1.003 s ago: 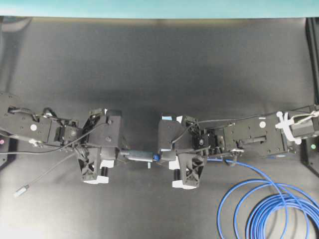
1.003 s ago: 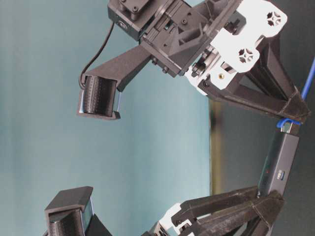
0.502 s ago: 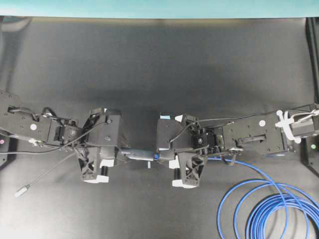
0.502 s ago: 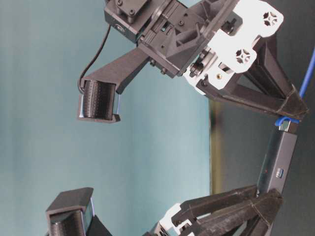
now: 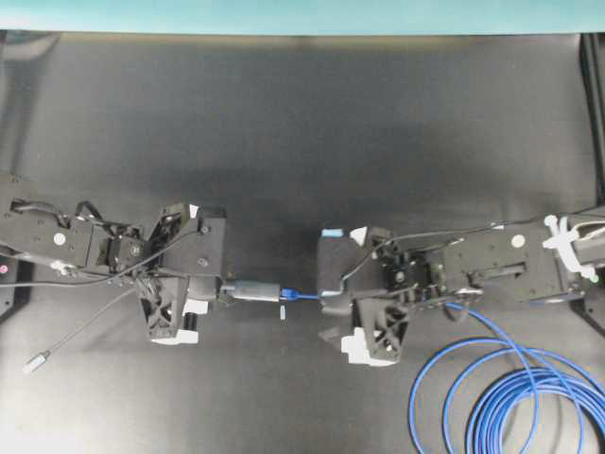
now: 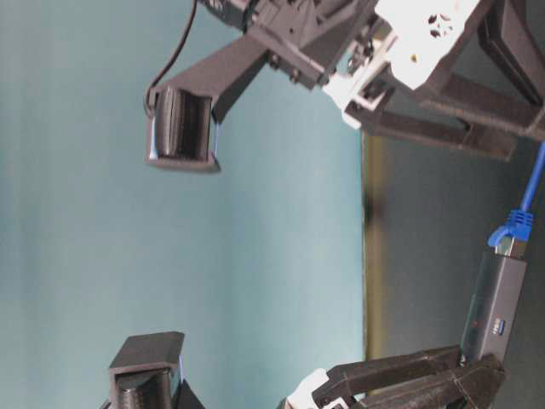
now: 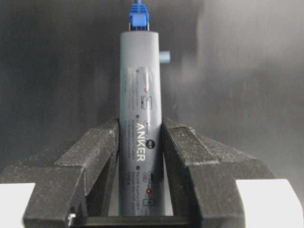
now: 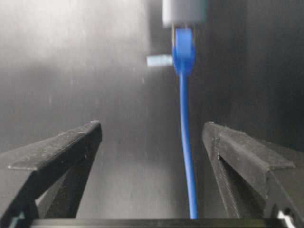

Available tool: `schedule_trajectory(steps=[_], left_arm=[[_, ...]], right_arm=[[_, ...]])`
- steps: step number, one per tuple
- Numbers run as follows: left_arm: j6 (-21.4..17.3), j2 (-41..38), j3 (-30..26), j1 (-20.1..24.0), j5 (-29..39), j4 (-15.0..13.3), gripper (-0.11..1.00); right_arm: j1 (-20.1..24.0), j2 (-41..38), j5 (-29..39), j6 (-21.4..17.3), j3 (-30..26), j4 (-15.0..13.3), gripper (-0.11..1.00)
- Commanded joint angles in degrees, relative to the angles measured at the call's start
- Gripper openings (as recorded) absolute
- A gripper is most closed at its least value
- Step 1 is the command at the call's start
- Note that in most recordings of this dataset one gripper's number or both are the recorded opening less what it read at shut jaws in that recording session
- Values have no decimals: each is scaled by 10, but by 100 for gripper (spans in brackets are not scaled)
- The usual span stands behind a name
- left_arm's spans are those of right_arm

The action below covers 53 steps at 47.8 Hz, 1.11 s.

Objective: Insert the LAN cable into the hub.

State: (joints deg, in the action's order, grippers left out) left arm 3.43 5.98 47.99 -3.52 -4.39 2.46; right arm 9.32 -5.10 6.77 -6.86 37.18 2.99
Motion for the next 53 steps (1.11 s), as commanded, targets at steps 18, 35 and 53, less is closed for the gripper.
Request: schedule_trajectory(steps=[18,35,53], left_arm=[[11,-14,-12,3,-10,2,81],[11,53,-12,5,-7,2,85],[15,185,39,-2,-6,2,85]], right_arm=[[-7,50,-35,-10,38,2,83],[-13,141,-40,-9,76,2,83],[-13,264,-83,-4,133,-1,83]])
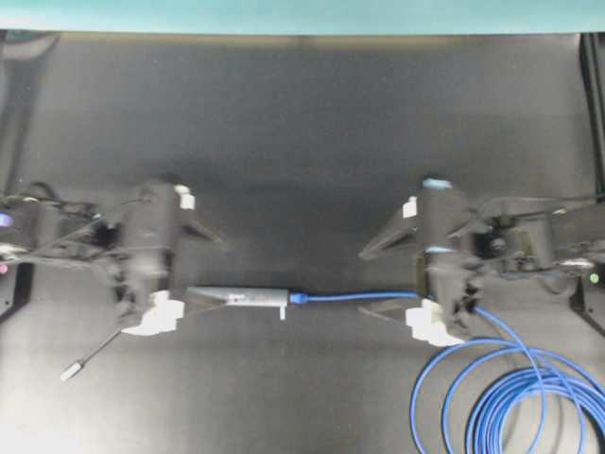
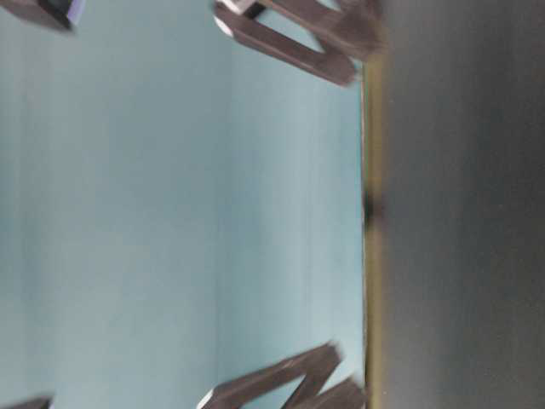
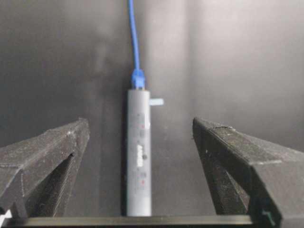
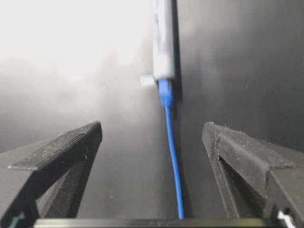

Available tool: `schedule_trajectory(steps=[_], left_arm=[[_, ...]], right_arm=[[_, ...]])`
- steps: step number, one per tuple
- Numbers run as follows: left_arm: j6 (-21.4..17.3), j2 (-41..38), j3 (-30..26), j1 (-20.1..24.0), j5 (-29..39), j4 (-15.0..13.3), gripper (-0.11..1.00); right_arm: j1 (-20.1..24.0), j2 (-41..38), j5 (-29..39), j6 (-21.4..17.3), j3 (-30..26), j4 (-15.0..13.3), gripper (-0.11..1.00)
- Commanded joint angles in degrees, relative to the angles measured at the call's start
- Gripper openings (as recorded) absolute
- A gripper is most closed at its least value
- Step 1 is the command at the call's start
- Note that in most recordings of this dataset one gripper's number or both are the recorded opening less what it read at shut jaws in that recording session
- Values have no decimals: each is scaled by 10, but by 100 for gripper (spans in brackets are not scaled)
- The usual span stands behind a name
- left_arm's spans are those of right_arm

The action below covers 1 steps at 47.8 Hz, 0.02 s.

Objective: Insert the LAN cable into the hub.

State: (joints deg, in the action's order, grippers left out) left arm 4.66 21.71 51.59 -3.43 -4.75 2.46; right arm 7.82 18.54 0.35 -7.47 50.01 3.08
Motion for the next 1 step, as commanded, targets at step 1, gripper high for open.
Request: schedule_trajectory(steps=[1], left_arm=[[4,35,7,-4,-3,2,85]], right_arm=[[2,33,-22,1,7,-2,83]])
